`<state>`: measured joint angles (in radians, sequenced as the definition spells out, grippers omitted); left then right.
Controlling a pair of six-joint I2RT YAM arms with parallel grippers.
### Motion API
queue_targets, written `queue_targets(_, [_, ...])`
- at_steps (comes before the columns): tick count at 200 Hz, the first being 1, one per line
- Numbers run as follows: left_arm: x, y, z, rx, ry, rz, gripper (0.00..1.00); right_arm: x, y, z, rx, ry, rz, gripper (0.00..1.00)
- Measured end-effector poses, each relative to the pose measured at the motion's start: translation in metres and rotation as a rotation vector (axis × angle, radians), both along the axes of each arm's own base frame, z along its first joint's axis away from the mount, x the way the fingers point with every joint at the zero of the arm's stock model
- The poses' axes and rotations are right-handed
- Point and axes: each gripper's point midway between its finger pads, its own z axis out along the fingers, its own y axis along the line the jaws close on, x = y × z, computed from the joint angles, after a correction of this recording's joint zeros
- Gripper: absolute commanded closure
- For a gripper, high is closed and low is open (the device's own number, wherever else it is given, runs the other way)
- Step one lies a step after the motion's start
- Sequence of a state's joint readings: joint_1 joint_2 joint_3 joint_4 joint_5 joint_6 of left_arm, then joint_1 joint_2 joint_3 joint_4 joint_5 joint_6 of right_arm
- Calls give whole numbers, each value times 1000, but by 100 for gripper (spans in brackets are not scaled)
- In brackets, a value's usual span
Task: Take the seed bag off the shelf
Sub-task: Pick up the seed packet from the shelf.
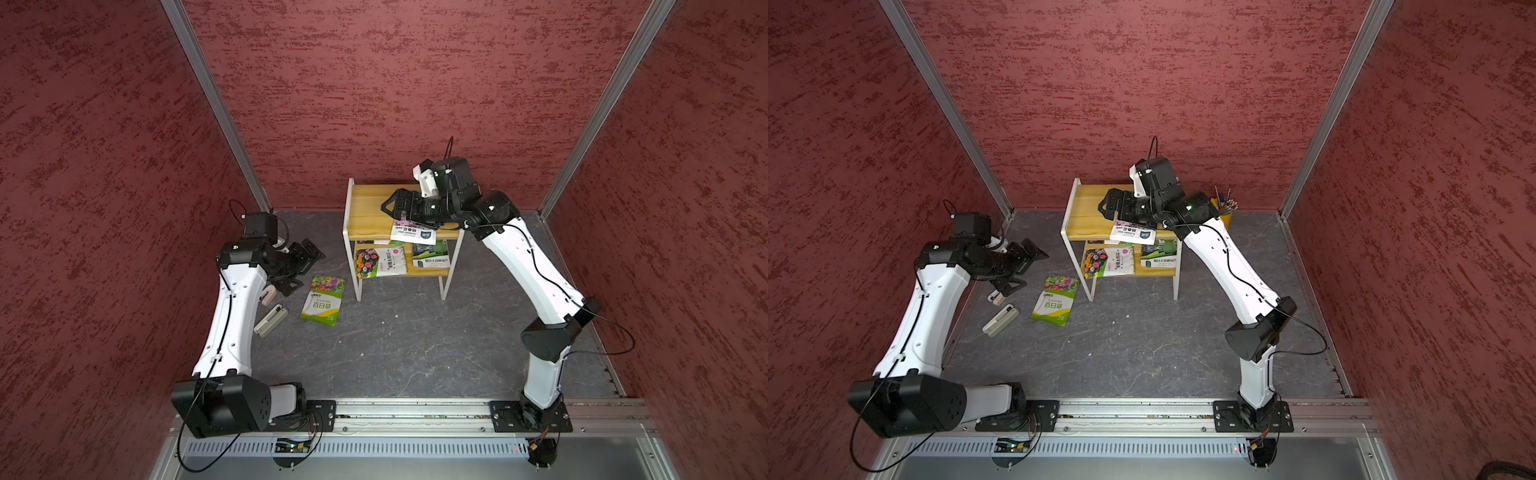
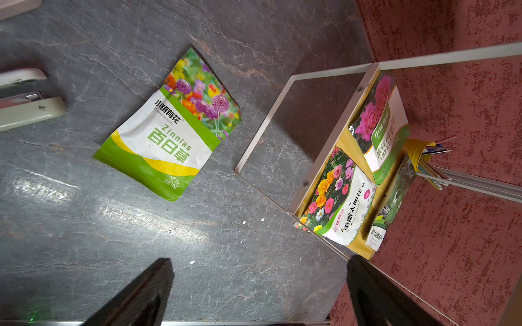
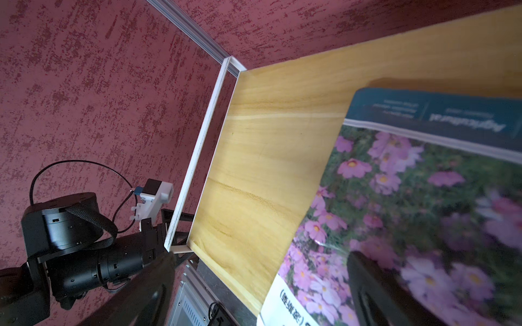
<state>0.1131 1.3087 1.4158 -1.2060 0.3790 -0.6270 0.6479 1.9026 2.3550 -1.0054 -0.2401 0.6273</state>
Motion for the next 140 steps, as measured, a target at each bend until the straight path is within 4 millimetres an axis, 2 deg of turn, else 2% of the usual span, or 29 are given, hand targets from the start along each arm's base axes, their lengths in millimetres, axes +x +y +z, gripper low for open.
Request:
queue_targets(15, [1,2,7,16,-16,-3,0,-3,-4,11,-3,-16,-6,2])
queue_targets(31, [3,5,13,25,-34,3,0,-8,-10,34,15,-61,-11,1])
queue_targets(51, [3,7,14,28,-36,9,0,-16,-18,62,50,-116,-15,2])
queue_targets(65, [2,8,13,32,-29,13,0,-23,-23,73,59,-131,-19,2])
queue_targets(98, [-5,20,19,104,-17,45,0,-40,-45,71,1,-111,-46,2])
queue_targets(140, [-13,28,41,172,-73,52,0,-78,-85,48,-110,-46,-74,2])
